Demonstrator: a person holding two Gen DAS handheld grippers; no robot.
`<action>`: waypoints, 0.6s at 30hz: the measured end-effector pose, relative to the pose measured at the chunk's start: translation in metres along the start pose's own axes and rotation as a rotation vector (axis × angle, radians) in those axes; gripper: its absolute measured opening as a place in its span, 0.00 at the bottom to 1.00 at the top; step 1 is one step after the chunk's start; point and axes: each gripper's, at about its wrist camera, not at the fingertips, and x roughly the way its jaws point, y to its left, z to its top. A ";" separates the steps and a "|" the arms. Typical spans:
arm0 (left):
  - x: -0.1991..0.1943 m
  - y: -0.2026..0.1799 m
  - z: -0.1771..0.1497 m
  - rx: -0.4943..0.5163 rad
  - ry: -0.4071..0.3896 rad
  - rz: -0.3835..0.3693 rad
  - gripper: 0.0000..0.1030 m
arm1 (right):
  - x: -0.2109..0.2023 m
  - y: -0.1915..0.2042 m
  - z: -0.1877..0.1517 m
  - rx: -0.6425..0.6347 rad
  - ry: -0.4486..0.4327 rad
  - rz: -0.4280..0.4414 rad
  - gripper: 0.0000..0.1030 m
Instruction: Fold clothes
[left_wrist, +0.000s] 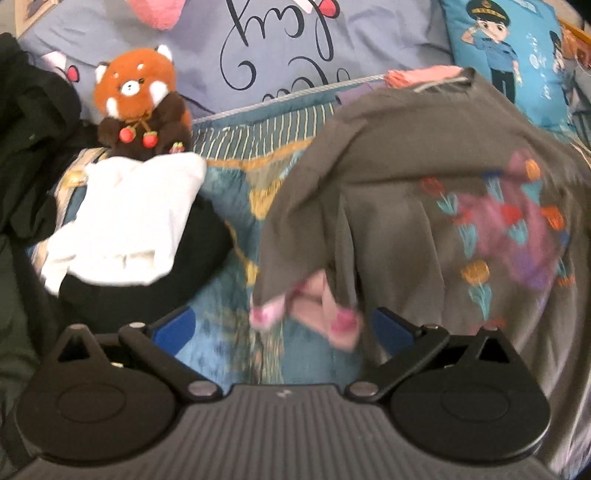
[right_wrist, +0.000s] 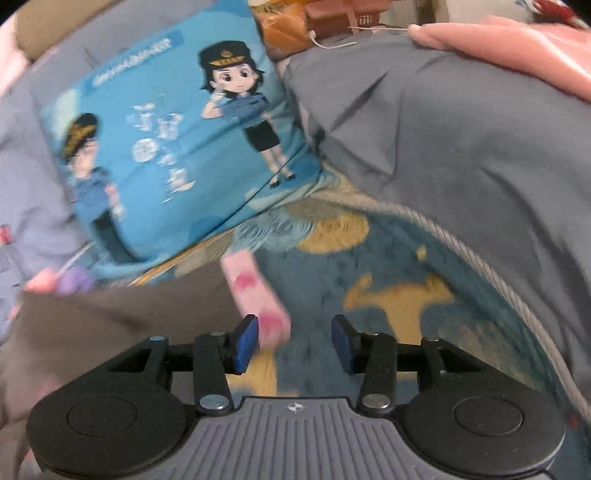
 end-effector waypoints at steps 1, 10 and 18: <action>-0.008 0.000 -0.009 -0.003 -0.005 -0.001 1.00 | -0.013 -0.001 -0.012 -0.018 0.021 0.044 0.43; -0.062 -0.049 -0.067 -0.042 -0.009 -0.086 1.00 | -0.105 0.016 -0.149 -0.144 0.354 0.336 0.59; -0.089 -0.083 -0.096 -0.054 0.005 -0.166 1.00 | -0.117 -0.005 -0.212 0.014 0.435 0.320 0.63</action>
